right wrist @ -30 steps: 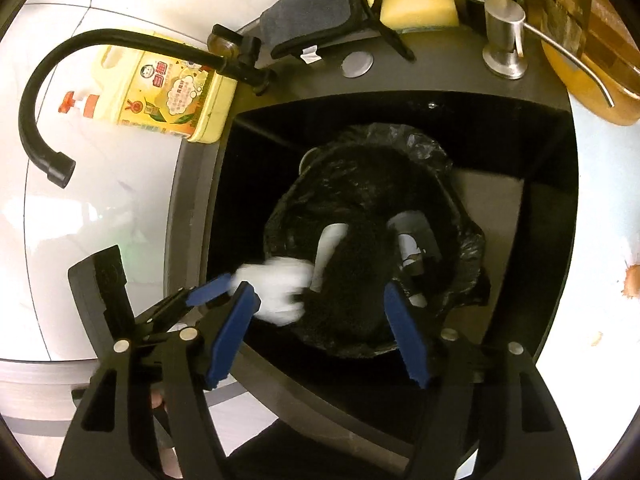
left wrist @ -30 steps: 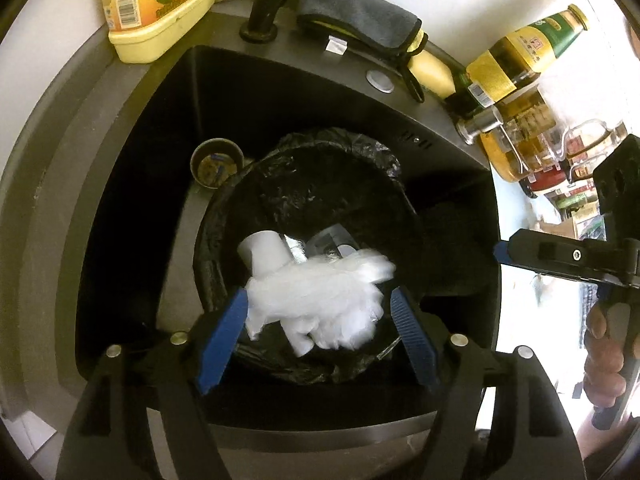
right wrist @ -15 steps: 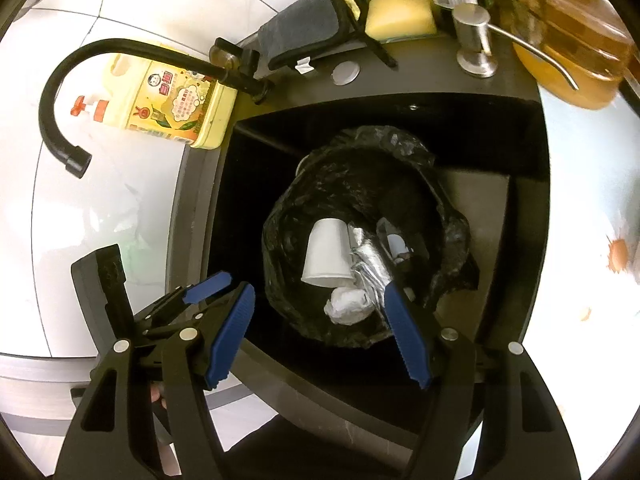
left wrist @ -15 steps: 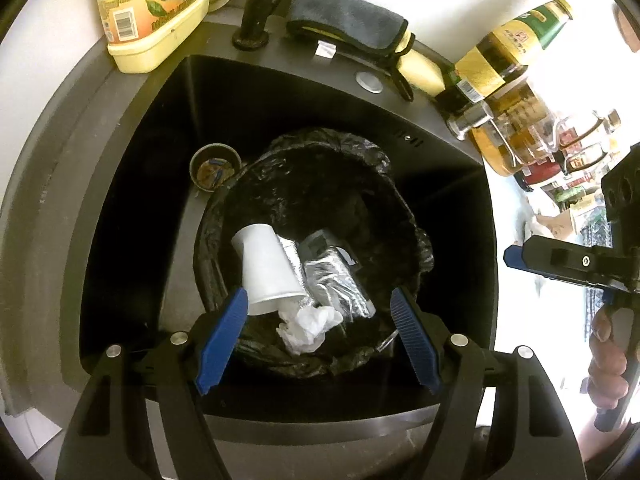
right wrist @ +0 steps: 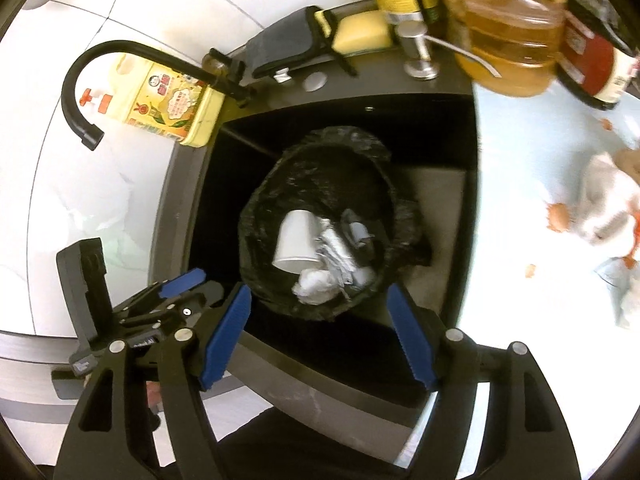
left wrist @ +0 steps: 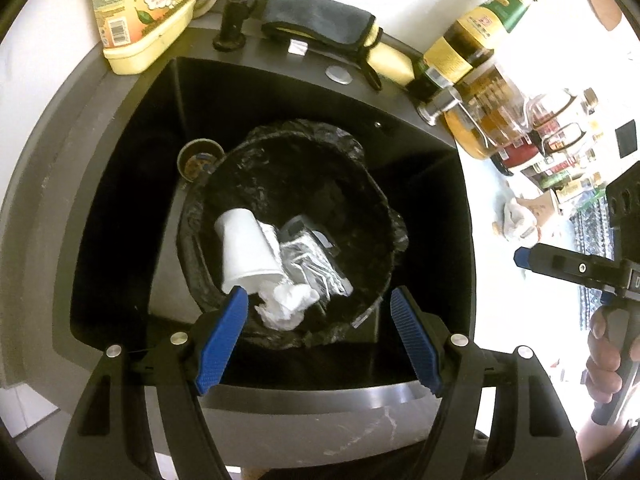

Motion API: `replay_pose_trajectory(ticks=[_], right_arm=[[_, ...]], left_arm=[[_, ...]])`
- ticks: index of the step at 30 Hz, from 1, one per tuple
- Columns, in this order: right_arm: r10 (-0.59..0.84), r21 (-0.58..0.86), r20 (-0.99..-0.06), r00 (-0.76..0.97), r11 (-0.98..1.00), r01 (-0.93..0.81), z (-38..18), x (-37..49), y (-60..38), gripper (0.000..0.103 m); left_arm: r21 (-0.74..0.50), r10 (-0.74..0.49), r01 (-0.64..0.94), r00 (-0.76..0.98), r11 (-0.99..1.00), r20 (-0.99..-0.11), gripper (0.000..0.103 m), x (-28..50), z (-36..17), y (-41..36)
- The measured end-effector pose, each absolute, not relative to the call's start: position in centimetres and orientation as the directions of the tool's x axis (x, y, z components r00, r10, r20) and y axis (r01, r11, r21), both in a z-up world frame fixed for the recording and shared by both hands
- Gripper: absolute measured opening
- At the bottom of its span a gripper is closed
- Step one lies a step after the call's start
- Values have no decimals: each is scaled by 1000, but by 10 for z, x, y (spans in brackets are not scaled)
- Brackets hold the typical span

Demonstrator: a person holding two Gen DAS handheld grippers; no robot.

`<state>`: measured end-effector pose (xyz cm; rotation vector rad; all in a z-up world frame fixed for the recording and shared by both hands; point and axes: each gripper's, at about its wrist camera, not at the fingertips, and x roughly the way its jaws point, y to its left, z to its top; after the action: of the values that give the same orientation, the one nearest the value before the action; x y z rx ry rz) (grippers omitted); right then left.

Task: Collect trash
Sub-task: 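Move the right tool back to the counter and grasp another white tissue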

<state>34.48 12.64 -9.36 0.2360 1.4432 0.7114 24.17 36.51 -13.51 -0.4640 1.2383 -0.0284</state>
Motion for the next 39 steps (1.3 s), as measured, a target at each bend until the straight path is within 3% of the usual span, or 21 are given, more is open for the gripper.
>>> replay_pose_trajectory(ticks=[6,8,19,36,39], right_arm=[[512,481,-859,21,819,-312,-92,342,90,72],[496,459,-868,41,829,-320,-90,342,73,73],[411,350,-898,155,883,-313,-85,350,-16,77],[388,355,-908,161,913,-201,-128,372,-133,77],[409,377,-900,150,904,-203,-137,380,-135,71]], left_arm=[[-356,-283,-206,315,911,-906,72,249,-138,338],[-357,-291,-181,310,916,-905,79,252,-137,322],[-353,-302,-129,303,927,-904,79,266,-128,237],[-303,-263,-130,261,944,-929,79,264,-128,145],[-291,-247,-154,252,944,-935,79,258,-129,139]])
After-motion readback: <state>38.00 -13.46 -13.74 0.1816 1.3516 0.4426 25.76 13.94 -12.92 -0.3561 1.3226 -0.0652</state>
